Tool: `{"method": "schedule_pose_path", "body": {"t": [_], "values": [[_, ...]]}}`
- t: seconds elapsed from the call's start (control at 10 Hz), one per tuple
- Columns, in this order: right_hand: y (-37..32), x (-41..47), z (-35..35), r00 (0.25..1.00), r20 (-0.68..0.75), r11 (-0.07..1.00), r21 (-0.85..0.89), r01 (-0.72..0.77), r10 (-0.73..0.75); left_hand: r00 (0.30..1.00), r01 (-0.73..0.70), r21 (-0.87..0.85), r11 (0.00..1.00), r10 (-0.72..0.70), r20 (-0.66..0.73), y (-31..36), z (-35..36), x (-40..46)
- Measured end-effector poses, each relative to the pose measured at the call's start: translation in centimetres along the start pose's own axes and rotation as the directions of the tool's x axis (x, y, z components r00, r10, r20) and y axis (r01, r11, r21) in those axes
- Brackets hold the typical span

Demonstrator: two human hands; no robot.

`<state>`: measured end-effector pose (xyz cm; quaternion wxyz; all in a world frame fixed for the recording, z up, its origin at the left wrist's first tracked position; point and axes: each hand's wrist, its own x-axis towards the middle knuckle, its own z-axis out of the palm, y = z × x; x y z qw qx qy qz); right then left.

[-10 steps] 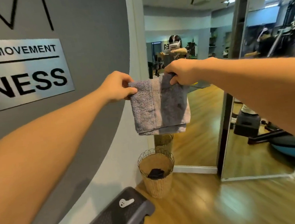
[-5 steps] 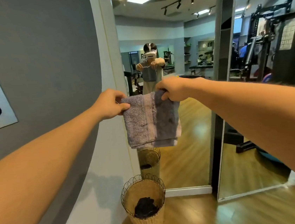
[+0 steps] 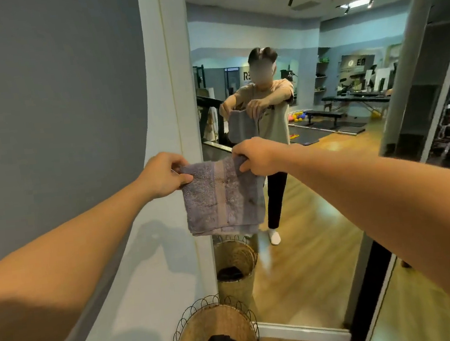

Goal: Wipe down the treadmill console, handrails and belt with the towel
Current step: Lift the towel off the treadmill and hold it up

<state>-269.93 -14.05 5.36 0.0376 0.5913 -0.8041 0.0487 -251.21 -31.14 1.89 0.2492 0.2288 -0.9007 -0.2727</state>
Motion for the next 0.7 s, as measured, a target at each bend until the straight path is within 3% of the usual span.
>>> {"method": "schedule_pose_path", "body": {"t": [0.2,0.3,0.4,0.5,0.7], "values": [[1.2,5.4,6.3,0.998,-0.045,0.999,0.029,0.038,-0.037,1.000,0.023,0.091,0.996,-0.022,-0.015,-5.9,2.4,2.5],[0.9,6.1,10.9,0.998,0.026,0.997,0.062,0.053,-0.055,0.987,0.050,0.119,0.992,-0.067,0.143,-9.4,4.0,1.7],[-0.4,5.8,18.2,0.911,0.401,0.994,0.078,0.074,-0.099,0.825,0.121,0.318,0.940,-0.273,0.495,-14.9,7.0,-0.8],[-1.0,5.6,21.1,0.853,0.513,0.995,0.077,0.068,-0.098,0.741,0.153,0.395,0.906,-0.370,0.561,-17.4,8.4,-2.0],[-2.7,8.7,21.0,0.879,0.469,0.995,0.093,0.039,-0.079,0.782,0.166,0.419,0.893,-0.378,0.496,-20.9,6.9,-2.2]]}}
